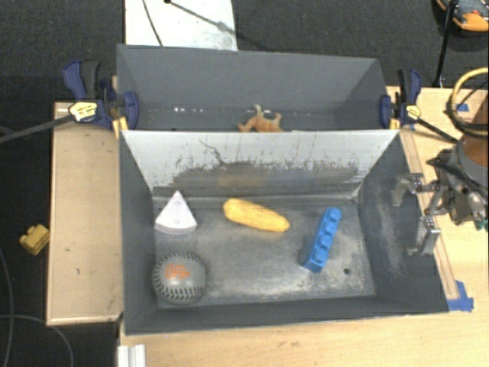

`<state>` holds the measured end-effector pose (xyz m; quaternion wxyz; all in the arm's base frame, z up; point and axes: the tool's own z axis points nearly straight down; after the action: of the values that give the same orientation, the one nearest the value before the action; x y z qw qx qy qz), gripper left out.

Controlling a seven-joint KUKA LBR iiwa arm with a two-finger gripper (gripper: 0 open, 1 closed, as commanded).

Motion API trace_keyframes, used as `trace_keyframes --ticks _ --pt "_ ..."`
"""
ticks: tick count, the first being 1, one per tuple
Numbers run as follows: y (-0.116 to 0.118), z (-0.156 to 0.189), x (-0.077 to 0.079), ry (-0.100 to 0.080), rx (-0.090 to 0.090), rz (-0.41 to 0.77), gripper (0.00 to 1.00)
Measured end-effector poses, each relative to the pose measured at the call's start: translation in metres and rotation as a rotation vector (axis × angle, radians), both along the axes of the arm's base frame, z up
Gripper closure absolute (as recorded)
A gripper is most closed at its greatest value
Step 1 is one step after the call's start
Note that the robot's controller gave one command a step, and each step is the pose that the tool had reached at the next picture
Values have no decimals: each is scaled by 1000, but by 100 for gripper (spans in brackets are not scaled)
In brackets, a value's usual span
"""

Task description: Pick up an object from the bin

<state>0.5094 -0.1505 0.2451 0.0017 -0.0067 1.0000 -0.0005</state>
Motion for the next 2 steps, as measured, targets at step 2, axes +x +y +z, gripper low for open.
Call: trace_keyframes --ticks 2 --pt "13 -39 32 -4 -2 55 0"
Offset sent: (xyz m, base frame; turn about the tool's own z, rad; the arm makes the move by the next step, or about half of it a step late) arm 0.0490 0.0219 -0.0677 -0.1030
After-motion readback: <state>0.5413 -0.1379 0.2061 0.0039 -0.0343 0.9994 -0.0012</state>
